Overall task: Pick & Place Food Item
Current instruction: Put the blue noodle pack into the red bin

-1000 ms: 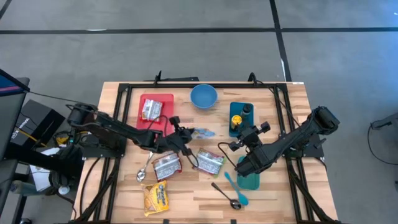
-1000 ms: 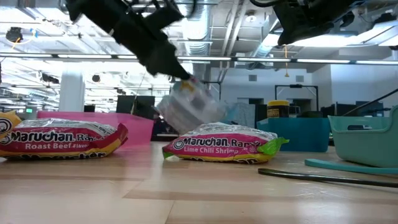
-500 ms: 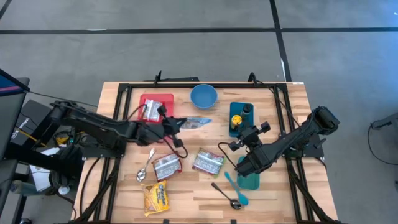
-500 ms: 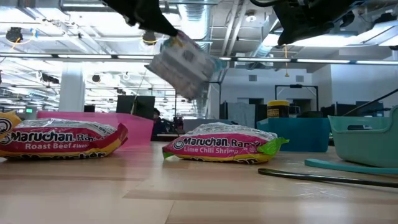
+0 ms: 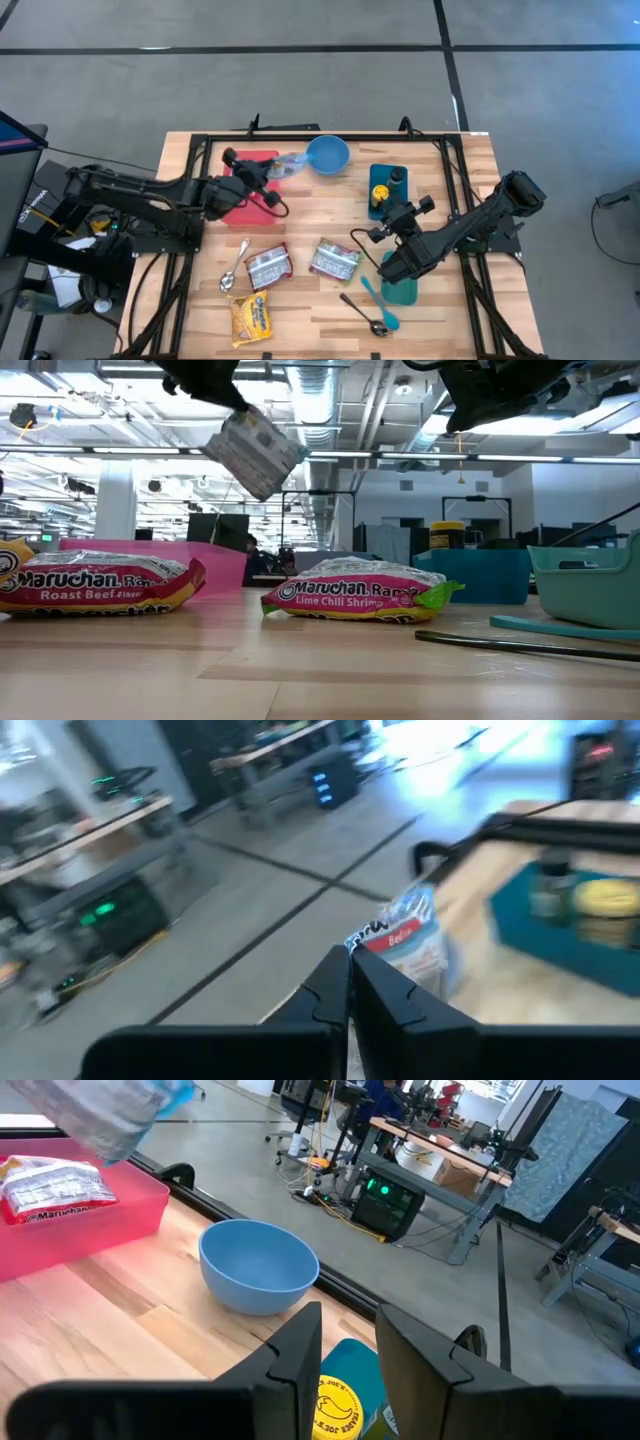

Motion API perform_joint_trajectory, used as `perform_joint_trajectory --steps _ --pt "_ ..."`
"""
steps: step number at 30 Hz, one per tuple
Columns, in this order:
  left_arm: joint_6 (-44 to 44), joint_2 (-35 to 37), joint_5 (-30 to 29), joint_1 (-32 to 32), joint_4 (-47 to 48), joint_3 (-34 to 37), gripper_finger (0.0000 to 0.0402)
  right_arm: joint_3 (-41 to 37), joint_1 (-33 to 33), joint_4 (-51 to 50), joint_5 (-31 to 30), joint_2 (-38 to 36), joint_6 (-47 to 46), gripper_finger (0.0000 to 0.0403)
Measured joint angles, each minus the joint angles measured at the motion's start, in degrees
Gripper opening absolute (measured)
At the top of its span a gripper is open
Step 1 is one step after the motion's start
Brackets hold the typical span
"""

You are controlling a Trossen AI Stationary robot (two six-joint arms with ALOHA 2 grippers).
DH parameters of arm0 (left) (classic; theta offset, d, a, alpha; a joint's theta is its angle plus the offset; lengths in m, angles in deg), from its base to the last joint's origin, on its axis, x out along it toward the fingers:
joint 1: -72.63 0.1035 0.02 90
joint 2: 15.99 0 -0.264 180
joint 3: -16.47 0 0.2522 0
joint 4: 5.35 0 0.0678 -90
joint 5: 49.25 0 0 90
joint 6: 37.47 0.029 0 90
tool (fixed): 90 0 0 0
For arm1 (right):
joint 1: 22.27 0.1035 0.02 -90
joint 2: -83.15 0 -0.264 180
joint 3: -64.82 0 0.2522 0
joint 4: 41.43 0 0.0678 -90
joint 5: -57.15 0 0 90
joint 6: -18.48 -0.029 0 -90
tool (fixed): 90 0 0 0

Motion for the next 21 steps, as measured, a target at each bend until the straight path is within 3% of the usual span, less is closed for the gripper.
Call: perform_joint_trajectory --steps 3,13,21 --pt "-2.49 0.00 -2.52 2.25 2.87 0.00 0.0000 0.00 0.00 0.00 0.00 0.00 0.04 0.0092" --pt "-16.78 -0.04 -2.63 9.85 17.00 0.00 0.0000 0.02 0.00 -0.02 0.00 0.00 0.09 0.0092" --pt "-25.72 -0.07 3.58 14.31 24.74 0.00 0.0000 0.02 0.00 0.00 0.00 0.00 0.04 0.0092"
